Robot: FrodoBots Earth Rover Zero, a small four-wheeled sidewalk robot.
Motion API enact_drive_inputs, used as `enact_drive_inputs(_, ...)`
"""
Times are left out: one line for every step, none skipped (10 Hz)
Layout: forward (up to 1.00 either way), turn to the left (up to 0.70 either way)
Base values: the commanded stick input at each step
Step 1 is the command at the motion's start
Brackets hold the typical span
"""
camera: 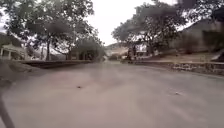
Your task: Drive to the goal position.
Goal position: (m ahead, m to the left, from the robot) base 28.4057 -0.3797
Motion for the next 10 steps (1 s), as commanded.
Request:
enact_drive_inputs(0.70, 0.00)
enact_drive_inputs(0.70, 0.00)
enact_drive_inputs(0.70, 0.00)
enact_drive_inputs(0.70, 0.00)
enact_drive_inputs(0.70, 0.00)
enact_drive_inputs(0.70, 0.00)
enact_drive_inputs(0.70, 0.00)
enact_drive_inputs(0.70, 0.18)
enact_drive_inputs(0.70, 0.27)
enact_drive_inputs(0.70, 0.27)
